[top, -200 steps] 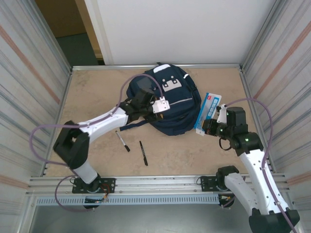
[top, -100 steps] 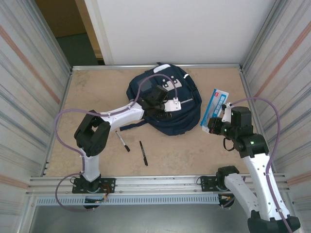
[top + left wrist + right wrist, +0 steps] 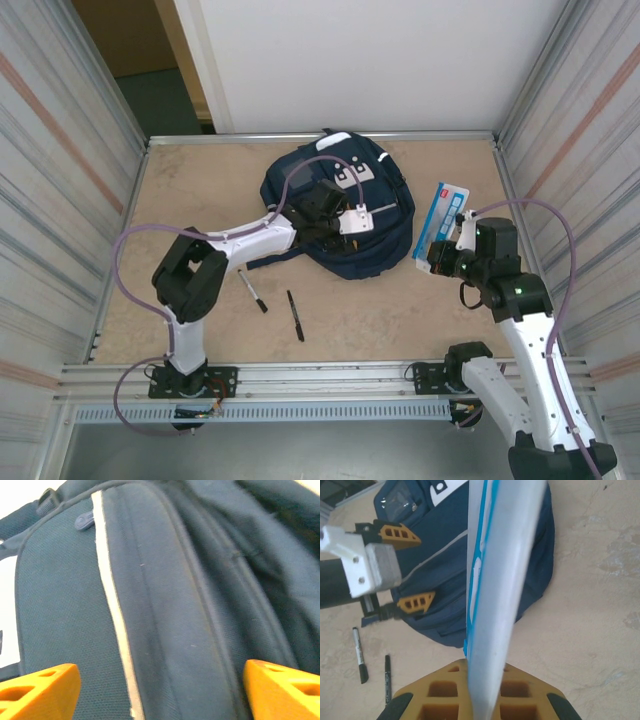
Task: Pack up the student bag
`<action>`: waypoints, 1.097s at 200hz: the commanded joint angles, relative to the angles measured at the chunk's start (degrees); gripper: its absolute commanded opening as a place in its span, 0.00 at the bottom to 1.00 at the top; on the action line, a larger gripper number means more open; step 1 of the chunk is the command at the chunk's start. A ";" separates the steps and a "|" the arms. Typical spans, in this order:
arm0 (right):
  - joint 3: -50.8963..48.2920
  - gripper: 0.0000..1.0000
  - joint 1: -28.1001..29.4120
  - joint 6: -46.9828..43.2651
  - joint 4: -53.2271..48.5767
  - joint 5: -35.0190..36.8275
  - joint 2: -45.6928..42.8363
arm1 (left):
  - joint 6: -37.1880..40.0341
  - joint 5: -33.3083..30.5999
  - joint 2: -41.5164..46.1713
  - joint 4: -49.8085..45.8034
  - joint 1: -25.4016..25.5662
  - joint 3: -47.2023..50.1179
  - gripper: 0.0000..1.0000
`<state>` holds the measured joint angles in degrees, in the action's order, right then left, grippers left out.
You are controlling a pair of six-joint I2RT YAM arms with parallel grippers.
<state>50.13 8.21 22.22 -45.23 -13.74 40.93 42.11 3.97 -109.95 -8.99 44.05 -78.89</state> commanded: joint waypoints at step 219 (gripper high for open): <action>-12.69 0.00 2.73 35.52 30.51 -11.78 10.53 | -39.91 11.24 7.54 1.38 -5.99 -16.12 0.00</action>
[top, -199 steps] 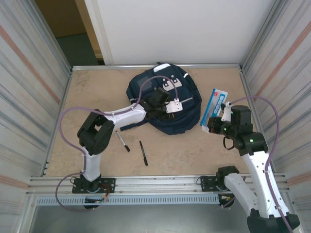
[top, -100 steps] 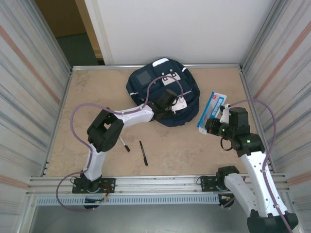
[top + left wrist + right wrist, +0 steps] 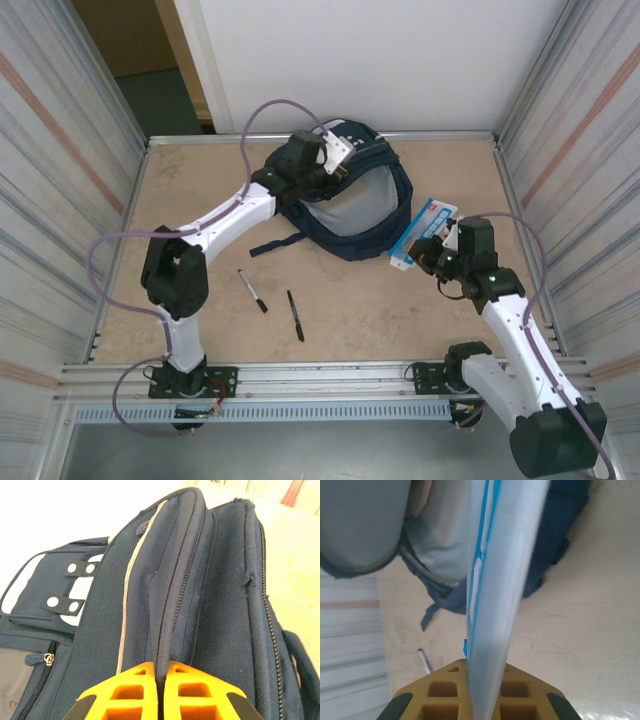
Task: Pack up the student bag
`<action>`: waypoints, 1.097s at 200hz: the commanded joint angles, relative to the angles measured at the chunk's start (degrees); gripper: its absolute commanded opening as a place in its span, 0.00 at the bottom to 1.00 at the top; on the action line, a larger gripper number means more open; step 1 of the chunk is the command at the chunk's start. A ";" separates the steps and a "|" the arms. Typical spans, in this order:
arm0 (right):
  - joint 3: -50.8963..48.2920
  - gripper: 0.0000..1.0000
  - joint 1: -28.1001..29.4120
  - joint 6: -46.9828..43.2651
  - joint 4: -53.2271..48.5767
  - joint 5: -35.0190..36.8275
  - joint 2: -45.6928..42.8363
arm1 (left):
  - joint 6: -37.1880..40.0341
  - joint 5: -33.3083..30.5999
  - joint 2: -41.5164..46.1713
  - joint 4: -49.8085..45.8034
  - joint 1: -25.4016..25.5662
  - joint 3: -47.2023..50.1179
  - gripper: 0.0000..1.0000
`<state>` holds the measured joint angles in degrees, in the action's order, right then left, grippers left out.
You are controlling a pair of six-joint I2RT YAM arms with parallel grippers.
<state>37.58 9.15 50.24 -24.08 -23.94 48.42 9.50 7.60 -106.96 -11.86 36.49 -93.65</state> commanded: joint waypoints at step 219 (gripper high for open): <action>22.14 0.00 18.43 30.18 55.09 11.10 57.59 | -14.24 11.23 14.22 15.80 0.38 8.78 0.00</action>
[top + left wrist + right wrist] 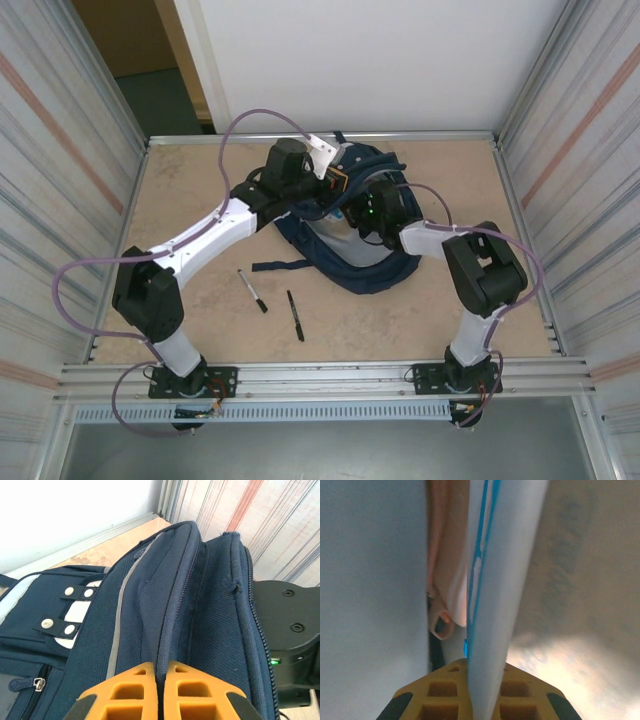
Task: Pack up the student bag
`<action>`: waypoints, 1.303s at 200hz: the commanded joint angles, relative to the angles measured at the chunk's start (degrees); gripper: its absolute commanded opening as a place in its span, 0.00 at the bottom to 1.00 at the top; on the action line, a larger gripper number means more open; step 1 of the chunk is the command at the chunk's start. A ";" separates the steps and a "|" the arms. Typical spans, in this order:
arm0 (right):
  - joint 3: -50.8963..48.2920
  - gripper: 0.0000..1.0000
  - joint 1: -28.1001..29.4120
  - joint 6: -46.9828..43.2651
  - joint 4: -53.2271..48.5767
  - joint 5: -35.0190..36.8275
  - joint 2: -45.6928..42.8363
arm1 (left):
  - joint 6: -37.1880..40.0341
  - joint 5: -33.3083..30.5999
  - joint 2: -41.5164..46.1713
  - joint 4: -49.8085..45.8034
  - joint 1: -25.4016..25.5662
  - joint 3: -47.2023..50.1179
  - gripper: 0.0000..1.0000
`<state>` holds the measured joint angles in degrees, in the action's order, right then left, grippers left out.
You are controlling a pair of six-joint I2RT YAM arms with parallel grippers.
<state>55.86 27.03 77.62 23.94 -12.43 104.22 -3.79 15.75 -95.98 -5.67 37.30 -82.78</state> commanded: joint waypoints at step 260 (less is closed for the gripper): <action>-1.79 0.51 -0.89 -4.05 -20.34 -4.25 -13.63 | -3.90 5.96 4.92 13.14 -5.04 9.68 0.00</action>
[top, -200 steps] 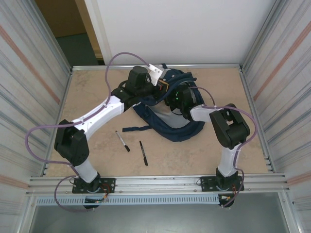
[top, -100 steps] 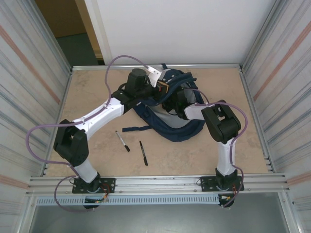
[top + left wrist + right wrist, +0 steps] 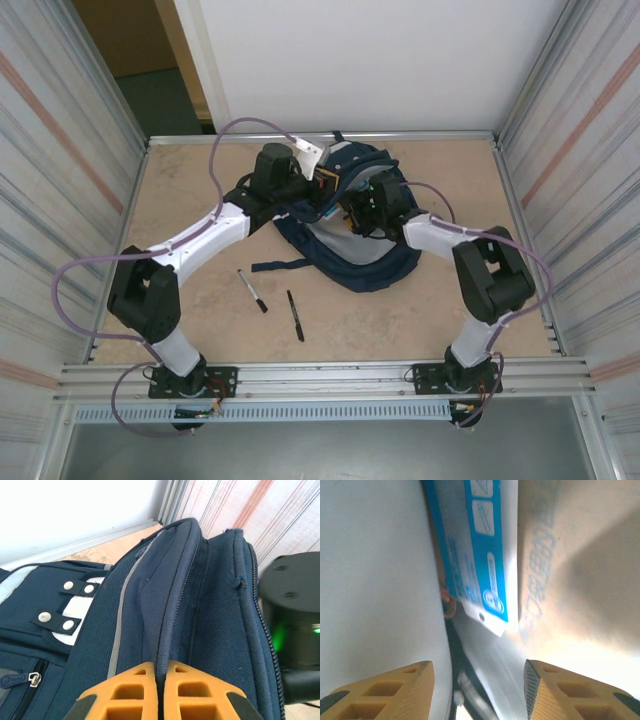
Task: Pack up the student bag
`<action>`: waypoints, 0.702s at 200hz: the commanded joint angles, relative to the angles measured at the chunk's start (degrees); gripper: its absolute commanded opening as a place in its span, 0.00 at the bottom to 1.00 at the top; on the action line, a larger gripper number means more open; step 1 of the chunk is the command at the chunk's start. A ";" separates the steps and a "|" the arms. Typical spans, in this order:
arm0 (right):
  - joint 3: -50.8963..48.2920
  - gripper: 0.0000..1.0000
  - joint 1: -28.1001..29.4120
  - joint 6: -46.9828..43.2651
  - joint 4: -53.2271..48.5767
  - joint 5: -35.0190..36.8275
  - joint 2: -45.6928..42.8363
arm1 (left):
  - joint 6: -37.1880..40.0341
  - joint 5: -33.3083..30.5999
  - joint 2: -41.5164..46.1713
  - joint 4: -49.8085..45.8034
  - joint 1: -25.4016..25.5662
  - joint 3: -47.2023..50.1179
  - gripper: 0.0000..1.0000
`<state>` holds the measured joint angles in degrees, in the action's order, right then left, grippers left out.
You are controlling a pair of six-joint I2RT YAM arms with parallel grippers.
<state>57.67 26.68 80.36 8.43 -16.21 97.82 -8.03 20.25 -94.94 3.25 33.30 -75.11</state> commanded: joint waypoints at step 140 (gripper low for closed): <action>-14.36 0.69 -15.74 -39.77 -35.57 3.53 -45.08 | -9.32 7.59 -1.91 5.66 0.21 5.67 0.28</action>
<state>41.63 13.72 43.62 -22.02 -5.76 52.03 -12.27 25.98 -95.96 6.28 33.71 -67.90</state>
